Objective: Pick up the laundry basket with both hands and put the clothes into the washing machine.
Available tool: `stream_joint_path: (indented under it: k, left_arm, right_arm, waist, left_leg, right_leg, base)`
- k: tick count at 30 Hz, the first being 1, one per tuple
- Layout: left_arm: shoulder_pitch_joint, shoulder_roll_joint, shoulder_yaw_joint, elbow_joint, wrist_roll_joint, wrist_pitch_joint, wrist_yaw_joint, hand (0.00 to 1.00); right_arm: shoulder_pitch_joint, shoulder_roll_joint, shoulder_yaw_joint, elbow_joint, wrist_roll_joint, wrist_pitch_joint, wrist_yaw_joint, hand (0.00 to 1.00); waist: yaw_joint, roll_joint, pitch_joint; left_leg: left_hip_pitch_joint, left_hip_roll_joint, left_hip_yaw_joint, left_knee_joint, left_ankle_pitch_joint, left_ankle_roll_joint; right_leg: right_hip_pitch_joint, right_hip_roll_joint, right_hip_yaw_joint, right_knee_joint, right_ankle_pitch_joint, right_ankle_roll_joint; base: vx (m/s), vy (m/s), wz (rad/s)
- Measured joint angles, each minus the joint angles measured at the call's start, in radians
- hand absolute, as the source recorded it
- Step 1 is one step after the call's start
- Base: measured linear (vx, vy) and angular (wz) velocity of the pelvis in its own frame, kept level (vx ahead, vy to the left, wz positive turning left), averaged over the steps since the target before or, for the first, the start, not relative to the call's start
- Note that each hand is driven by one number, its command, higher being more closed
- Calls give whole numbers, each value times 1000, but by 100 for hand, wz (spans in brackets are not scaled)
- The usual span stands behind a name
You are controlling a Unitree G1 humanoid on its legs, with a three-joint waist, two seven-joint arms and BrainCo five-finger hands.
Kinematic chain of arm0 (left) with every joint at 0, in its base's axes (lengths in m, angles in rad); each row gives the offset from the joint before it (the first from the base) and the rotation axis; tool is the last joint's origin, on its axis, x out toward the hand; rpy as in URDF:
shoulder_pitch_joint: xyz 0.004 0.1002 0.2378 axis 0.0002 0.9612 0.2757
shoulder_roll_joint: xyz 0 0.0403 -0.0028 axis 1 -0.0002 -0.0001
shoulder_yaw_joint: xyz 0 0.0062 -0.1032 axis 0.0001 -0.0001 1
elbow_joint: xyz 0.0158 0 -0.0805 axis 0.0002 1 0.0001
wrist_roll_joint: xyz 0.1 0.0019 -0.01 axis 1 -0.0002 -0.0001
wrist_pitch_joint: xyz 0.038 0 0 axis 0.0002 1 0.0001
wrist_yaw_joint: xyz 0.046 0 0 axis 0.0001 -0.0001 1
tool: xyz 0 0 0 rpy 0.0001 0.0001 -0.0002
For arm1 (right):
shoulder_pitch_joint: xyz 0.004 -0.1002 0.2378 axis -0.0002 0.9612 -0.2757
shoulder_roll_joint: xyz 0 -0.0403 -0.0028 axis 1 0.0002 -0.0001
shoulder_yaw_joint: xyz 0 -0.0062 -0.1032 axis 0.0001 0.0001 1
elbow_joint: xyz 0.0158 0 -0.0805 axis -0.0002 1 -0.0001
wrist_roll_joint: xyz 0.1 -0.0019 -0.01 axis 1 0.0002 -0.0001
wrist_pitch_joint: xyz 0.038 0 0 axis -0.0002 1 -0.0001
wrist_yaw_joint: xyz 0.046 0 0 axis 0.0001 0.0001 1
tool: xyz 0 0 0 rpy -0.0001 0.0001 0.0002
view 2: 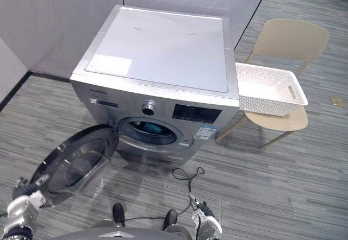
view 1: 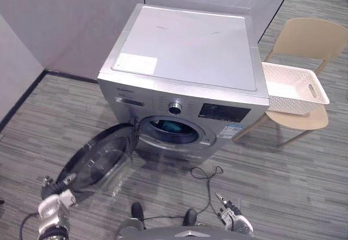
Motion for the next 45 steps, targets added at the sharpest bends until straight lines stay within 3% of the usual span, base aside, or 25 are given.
stream_joint_path:
  k: [4, 6, 10, 15, 20, 27, 33, 37, 41, 42, 43, 44, 45]
  left_arm:
    - [55, -75, -186, 92, -1, 29, -44, 0]
    - [67, -124, -322, 116, -5, 46, -103, 0]
    - [43, -59, -564, 88, 21, 53, -124, 0]
    - [44, 26, -838, -60, 49, 119, -121, 0]
    - [44, 38, -858, -83, 30, 168, -99, 0]
    - [3, 78, -943, -57, 30, 169, -60, 0]
    - [-37, 77, -982, -19, 31, 168, -61, 0]
    - [-90, 70, -981, 3, 30, 168, -63, 0]
    - [-120, 41, -979, 2, 29, 164, -68, 0]
    - [-123, 38, -979, 0, 29, 162, -75, 0]
    - [-140, 5, -966, 10, 29, 165, -69, 0]
    - [-143, -10, -960, 18, 29, 164, -70, 0]
    - [-145, -17, -961, 14, 29, 159, -75, 0]
  right_arm:
    - [5, 0, 8, 15, -4, -2, -1, 0]
    - [10, 7, 11, 41, -33, -3, -3, 0]
    - [5, 11, 27, 44, -40, -5, -3, 0]
    - [6, 5, 31, 44, -20, -6, -7, 0]
    - [6, -4, 15, 43, 22, -7, -18, 0]
    - [62, -2, -100, 45, 22, 0, -23, 0]
    - [73, 3, -121, 80, 1, 20, -42, 0]
    - [12, -22, -64, 116, -1, 23, -47, 0]
    - [-106, -42, -17, 109, 18, 12, -51, 0]
    - [-104, -33, -11, 110, 26, 12, -50, 0]
    - [-114, -32, -13, 108, 47, 10, -49, 0]
    - [-121, -40, -6, 90, 58, 4, -48, 0]
    - [-113, -37, -3, 78, 61, 3, -48, 0]
  waist:
    - [-10, -2, 1]
    - [-10, -5, -1]
    - [-16, -8, -4]
    - [-34, 6, -7]
    - [-59, 21, -12]
    - [-97, 27, -15]
    - [-98, 29, -17]
    - [-94, 39, -5]
    - [-72, 57, 10]
    - [-75, 35, 13]
    - [-72, 38, 12]
    - [-70, 74, 12]
    - [-71, 72, 13]
  left_leg:
    - [1, -27, -20, -2, -8, 12]
    - [1, -44, -35, -4, -8, 21]
    - [-8, -51, -50, -1, 2, 33]
    - [-30, -59, -51, -1, 6, 36]
    - [-46, -54, 13, 0, 8, 33]
    - [-38, -53, 83, 0, 7, 33]
    - [-32, -60, 82, 7, 10, 28]
    - [-114, -20, 46, 216, -75, 25]
    - [-94, -36, 37, 180, -78, 22]
    - [-77, -59, 45, 172, -83, 32]
    - [-83, -49, 64, 304, -134, 96]
    - [-37, -29, 63, 279, -173, 81]
    - [-30, -38, 68, 246, -166, 65]
  right_leg:
    - [12, -31, -18, -3, 5, 23]
    - [20, -46, -35, -2, 5, 30]
    - [20, -53, -47, 1, 13, 43]
    - [-3, -61, -43, 5, 17, 40]
    - [-77, -67, 29, 52, 18, 39]
    - [-110, -67, 102, 50, 44, 41]
    - [-73, -70, 95, 9, 77, 40]
    - [-34, -72, 44, 18, 73, 43]
    - [-35, -80, 65, 53, 65, 47]
    - [-42, -107, 71, 44, 62, 51]
    - [-47, -128, 72, 65, 63, 51]
    - [-39, -98, 72, 72, 64, 60]
    - [-28, -101, 81, 56, 65, 61]
  base:
    - [-14, 91, 16]
    - [-6, 85, 23]
    - [-30, 47, 15]
    - [-37, 40, 2]
    - [-32, 32, -34]
    - [-37, 6, -31]
    - [-35, 6, 3]
    - [-40, -4, 38]
    - [-136, 33, 8]
    - [-122, 91, 16]
    - [-60, 102, 14]
    - [-53, 103, 6]
    - [-33, 54, 2]
